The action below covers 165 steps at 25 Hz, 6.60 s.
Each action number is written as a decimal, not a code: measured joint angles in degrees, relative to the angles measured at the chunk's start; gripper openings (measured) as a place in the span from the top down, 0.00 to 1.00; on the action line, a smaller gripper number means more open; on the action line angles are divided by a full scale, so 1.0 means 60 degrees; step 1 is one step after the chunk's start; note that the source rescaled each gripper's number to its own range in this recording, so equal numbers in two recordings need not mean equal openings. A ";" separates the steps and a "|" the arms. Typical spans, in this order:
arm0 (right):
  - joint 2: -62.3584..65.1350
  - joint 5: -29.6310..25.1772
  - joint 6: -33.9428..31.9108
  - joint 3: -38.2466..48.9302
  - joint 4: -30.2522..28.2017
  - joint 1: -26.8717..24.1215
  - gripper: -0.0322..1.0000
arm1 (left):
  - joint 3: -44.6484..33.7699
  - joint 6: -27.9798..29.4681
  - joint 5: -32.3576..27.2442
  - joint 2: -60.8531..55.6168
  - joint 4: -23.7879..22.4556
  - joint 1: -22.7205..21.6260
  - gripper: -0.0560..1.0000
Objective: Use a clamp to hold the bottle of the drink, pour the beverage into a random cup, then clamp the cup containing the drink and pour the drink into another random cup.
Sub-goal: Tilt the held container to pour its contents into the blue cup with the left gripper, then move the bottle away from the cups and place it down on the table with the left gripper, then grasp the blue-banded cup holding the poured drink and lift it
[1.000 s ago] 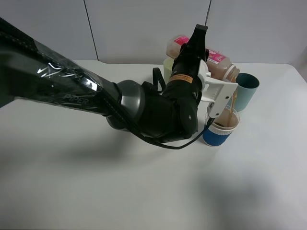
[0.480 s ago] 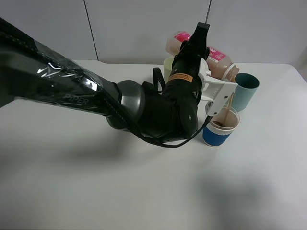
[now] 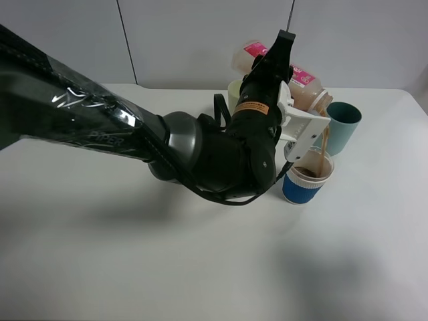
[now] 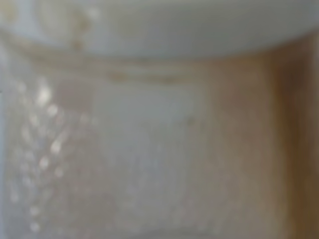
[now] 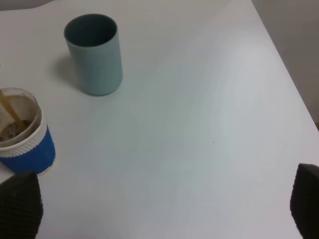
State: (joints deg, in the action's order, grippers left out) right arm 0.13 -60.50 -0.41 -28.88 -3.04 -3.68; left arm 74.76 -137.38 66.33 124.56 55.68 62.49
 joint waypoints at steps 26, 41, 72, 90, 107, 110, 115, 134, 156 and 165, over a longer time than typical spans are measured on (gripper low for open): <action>0.0000 0.0000 0.0000 0.0000 0.0000 0.0000 0.00 | 0.0000 -0.0685 0.0181 0.0000 -0.0485 0.0000 0.93; 0.0000 0.0000 0.0000 0.0000 0.0000 0.0000 0.00 | 0.0000 -0.0709 0.0352 0.0000 -0.1654 0.0000 0.93; 0.0000 0.0000 0.0000 0.0000 0.0000 0.0000 0.00 | -0.1124 0.4832 -0.3023 -0.1229 -0.0814 -0.0649 0.93; 0.0000 0.0000 0.0000 0.0000 0.0000 0.0000 0.00 | -0.5597 1.7697 -0.3441 -0.4161 -0.6843 -0.3550 0.93; 0.0000 0.0000 0.0000 0.0000 0.0000 0.0000 0.00 | -0.7269 2.3777 -0.1835 -0.4000 -1.2621 -0.8148 0.93; 0.0000 0.0000 0.0000 0.0000 0.0000 0.0000 0.00 | -0.7269 2.3777 -0.1471 -0.3642 -1.3171 -0.8648 0.93; 0.0000 0.0000 0.0000 0.0000 0.0000 0.0000 0.00 | -0.7269 2.3785 -0.0744 -0.2889 -1.3348 -0.8923 0.93; 0.0000 0.0000 0.0000 0.0000 0.0000 0.0000 0.00 | -0.7044 2.3505 0.0425 -0.0694 -1.3267 -0.8956 0.93; 0.0000 0.0000 0.0000 0.0000 0.0000 0.0000 0.00 | -0.7015 2.3492 0.0684 -0.0461 -1.3237 -0.8956 0.89; 0.0000 0.0000 0.0000 0.0000 0.0000 0.0000 0.00 | -0.7205 2.3531 0.0559 -0.0786 -1.3341 -0.8956 0.48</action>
State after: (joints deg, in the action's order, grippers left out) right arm 0.13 -60.50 -0.41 -28.88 -3.04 -3.68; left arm 31.54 3.81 69.68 119.84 -24.37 8.75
